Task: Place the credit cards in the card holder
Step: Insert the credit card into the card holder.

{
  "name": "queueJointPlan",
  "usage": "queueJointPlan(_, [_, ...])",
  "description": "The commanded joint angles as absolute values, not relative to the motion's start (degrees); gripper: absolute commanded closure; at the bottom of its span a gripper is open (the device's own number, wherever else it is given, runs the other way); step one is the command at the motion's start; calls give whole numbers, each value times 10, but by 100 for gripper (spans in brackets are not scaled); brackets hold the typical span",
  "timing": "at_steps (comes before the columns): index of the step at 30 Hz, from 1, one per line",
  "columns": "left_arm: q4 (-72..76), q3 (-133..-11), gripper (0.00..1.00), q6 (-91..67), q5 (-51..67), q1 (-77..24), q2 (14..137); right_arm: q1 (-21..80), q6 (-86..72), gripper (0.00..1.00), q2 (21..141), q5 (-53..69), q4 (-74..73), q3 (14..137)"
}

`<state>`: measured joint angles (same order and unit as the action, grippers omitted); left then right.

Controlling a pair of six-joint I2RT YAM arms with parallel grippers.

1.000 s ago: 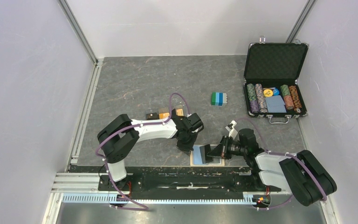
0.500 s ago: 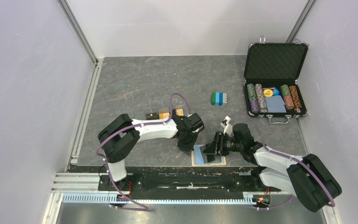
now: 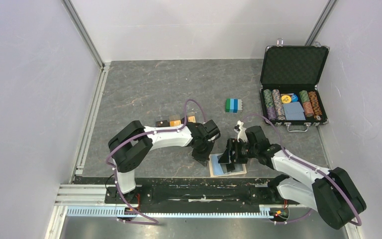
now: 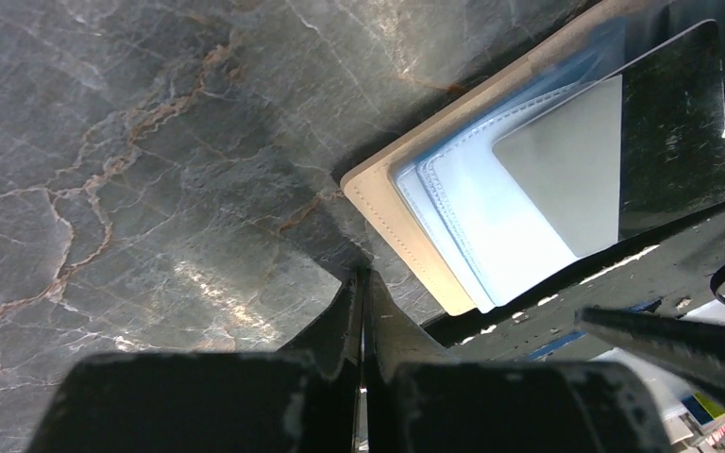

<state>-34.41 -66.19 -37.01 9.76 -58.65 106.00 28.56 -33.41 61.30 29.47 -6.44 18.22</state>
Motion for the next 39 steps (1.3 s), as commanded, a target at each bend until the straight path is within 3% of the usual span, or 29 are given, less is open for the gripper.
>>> queueJointPlan(1, [-340,-677,98,-354,102,-591,1081,287,-281,42,627,256,-135,207])
queueJointPlan(3, [-340,-682,98,-354,109,-592,1085,287,-280,55,633,261,-133,207])
queueJointPlan(10, [-340,-708,98,-355,130,-594,1106,290,-350,67,646,319,-33,163])
queueJointPlan(16, [-339,-714,98,-366,138,-594,1113,297,-467,64,649,362,139,91])
queueJointPlan(22, [-343,-713,98,-367,127,-594,1109,307,-473,58,649,366,145,97])
queueJointPlan(24, [-365,-719,98,-362,105,-594,1107,308,-461,72,643,356,117,112])
queueJointPlan(28, [-411,-729,98,-353,51,-595,1097,310,-413,83,644,328,47,156])
queueJointPlan(34, [-431,-726,98,-354,25,-595,1087,320,-410,82,655,323,45,170])
queueJointPlan(39, [-430,-735,98,-352,31,-598,1090,333,-459,68,671,347,123,137])
